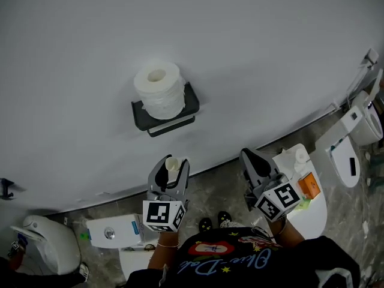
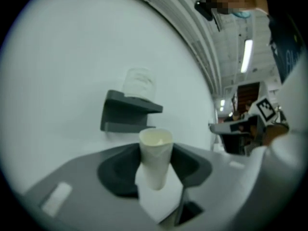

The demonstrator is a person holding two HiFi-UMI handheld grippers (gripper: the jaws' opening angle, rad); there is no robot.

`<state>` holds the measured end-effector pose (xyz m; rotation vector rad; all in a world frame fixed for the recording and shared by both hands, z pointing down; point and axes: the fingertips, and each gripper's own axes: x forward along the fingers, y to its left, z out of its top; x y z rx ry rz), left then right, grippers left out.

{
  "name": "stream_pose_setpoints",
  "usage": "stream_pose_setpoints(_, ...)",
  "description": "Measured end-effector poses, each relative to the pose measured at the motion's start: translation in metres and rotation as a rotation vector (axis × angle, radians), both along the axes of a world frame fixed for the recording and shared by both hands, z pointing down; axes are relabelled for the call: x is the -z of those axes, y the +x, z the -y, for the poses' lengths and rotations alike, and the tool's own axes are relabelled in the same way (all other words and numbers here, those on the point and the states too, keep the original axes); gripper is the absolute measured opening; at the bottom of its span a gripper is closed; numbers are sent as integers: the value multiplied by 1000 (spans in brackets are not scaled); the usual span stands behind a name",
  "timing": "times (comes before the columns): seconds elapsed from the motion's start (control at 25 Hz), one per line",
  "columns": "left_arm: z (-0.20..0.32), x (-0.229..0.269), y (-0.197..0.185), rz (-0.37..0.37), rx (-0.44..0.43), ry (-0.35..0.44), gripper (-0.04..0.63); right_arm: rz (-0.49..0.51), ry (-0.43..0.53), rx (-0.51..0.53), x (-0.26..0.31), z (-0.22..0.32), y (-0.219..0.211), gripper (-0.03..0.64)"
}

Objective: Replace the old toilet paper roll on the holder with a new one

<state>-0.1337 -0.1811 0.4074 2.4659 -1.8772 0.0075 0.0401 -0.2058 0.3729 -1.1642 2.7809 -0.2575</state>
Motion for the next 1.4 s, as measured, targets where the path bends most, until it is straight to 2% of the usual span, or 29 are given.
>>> stream_pose_setpoints(0.12, -14, 1, -15, 27, 57, 1, 187, 48, 3, 53, 4, -1, -15, 12)
stream_pose_setpoints(0.32, -22, 2, -27, 25, 91, 0, 187, 36, -13, 94, -2, 2, -32, 12)
stream_pose_setpoints(1.24, -25, 11, -29, -2, 82, 5, 189, 21, -7, 114, -4, -1, -41, 12)
stream_pose_setpoints(1.32, -26, 10, -29, -7, 85, 3, 189, 9, 13, 137, -1, -3, -43, 12)
stream_pose_setpoints(1.4, -28, 9, -30, -14, 88, 1, 189, -21, 84, 191, 15, -2, -49, 14)
